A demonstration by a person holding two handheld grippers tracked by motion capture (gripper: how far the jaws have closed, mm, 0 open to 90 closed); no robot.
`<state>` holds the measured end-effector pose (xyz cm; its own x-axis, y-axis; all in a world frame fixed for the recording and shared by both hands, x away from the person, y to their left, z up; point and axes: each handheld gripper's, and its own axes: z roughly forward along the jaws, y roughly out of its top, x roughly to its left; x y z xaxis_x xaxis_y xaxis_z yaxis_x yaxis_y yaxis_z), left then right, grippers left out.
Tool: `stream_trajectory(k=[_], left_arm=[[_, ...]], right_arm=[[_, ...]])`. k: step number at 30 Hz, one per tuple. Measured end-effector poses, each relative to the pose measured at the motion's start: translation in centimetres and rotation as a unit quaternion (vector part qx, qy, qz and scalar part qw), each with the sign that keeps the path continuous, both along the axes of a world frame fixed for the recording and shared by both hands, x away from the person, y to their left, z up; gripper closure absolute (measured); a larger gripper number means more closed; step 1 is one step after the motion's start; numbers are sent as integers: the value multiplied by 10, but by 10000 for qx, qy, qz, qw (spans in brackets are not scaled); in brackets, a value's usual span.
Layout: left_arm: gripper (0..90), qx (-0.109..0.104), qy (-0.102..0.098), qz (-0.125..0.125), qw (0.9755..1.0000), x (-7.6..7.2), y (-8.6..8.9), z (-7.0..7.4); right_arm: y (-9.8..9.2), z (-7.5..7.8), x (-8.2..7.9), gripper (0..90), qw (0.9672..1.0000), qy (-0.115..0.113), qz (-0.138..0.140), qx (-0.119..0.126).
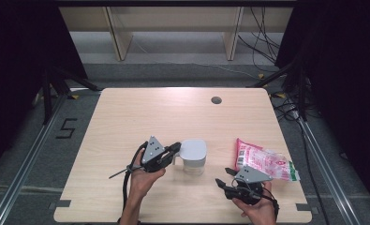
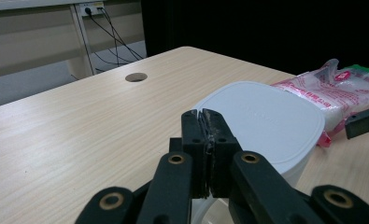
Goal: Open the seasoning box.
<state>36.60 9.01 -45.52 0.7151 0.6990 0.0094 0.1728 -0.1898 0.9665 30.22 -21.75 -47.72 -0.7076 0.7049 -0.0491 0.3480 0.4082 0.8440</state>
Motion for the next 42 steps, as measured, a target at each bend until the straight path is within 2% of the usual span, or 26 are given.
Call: stream_trajectory(k=[2, 3, 4, 5, 6, 7, 8, 9, 10, 11, 14, 15, 17, 19, 21, 22, 25, 30, 31, 32, 33, 34, 35, 38, 40, 42], left_arm=[[876, -43, 18, -1, 10000, 0, 0, 0], [875, -63, 30, 22, 10000, 0, 0, -1], [875, -55, 24, 23, 10000, 0, 0, -1], [875, -51, 28, 24, 10000, 0, 0, -1], [875, -39, 19, 29, 10000, 0, 1, -1], [874, -85, -6, -4, 10000, 1, 1, -2], [873, -89, -13, 8, 10000, 1, 1, -2], [873, -86, -23, 8, 10000, 2, 1, -2], [873, -69, -34, 19, 10000, 1, 1, -2], [873, 19, -33, 48, 10000, 0, 2, -1], [874, 49, -29, 70, 10000, 0, 2, -2], [874, 53, -54, 81, 9999, 0, 2, -2], [873, 77, -66, 91, 9999, 0, 2, -3], [871, 54, -67, 89, 9999, 1, 2, -3], [871, 73, -88, 101, 9999, 1, 2, -3], [871, 75, -86, 105, 9999, 0, 2, -3], [870, 58, -86, 101, 9999, 1, 2, -3], [872, 93, -101, 93, 9999, 0, 2, -3], [872, 58, -95, 102, 9999, 1, 2, -3], [870, 66, -100, 106, 9999, 1, 2, -3], [868, 77, -106, 112, 9999, 0, 2, -3], [865, 88, -117, 108, 9998, 0, 2, -3], [865, 92, -110, 106, 9998, -1, 2, -3], [849, 37, -106, 147, 9998, -1, 3, -4], [811, 3, -113, 151, 9998, -2, 4, -4], [767, -125, -138, 185, 9997, -5, 6, -4]], right_arm=[[2, 2, 4, 558, 10000, -1, 18, 62], [2, 4, 7, 577, 9999, -87, 46, 90], [3, 5, 8, 603, 9998, -16, 20, 190], [4, 6, 11, 627, 9997, -103, 83, 226], [6, 7, 12, 645, 9997, -97, 19, 209], [6, 9, 15, 669, 9996, -202, 51, 182], [7, 10, 17, 687, 9996, -210, 77, 164], [10, 10, 17, 711, 9997, -80, 43, 228], [10, 11, 20, 732, 9995, -212, 138, 179], [12, 12, 21, 749, 9995, -180, 156, 201], [17, 14, 24, 815, 9992, -244, 258, 203], [18, 16, 24, 841, 9993, -151, 270, 202], [21, 17, 27, 869, 9988, -321, 291, 247], [24, 20, 28, 890, 9987, -252, 312, 323], [27, 23, 29, 897, 9984, -280, 369, 330], [28, 24, 32, 900, 9976, -419, 410, 357], [33, 27, 34, 900, 9977, -373, 469, 313], [40, 30, 39, 900, 9973, -467, 467, 336], [42, 31, 37, 900, 9977, -333, 478, 359], [42, 31, 40, 900, 9968, -476, 559, 312], [43, 32, 39, 900, 9973, -483, 454, 330], [42, 34, 40, 900, 9967, -534, 563, 258], [44, 35, 38, 900, 9973, -424, 459, 386], [45, 40, 40, 900, 9964, -556, 573, 279], [48, 40, 39, 900, 9966, -534, 508, 367], [50, 41, 39, 900, 9966, -490, 544, 375]])
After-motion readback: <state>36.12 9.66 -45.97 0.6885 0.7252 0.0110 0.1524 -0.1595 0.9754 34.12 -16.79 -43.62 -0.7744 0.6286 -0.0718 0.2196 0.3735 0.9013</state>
